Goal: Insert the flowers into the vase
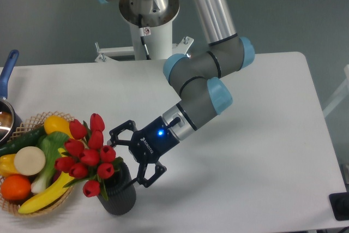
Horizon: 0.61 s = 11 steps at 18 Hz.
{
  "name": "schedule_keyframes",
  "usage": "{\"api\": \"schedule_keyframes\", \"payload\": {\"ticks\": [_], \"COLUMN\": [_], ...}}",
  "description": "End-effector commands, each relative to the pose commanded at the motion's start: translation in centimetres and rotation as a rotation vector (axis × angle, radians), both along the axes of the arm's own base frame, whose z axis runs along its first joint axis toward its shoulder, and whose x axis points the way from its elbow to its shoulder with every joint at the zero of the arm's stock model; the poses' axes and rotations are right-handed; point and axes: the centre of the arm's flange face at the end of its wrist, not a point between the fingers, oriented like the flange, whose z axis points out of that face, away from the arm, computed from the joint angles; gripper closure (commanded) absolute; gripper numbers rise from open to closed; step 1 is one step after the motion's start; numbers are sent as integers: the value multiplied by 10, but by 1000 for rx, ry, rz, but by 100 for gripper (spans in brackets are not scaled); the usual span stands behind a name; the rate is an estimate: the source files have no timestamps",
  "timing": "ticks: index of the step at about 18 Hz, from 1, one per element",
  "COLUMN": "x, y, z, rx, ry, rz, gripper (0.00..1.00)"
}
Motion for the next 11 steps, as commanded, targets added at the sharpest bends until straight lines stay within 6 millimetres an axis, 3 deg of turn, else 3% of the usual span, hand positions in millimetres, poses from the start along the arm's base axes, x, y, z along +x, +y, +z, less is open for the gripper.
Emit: {"api": "schedule_keyframes", "payload": {"ticks": [11], "x": [-44], "y": [-12], "z": [7], "rx": [15], "ry": [20], "rz": [56], "gripper": [0]}}
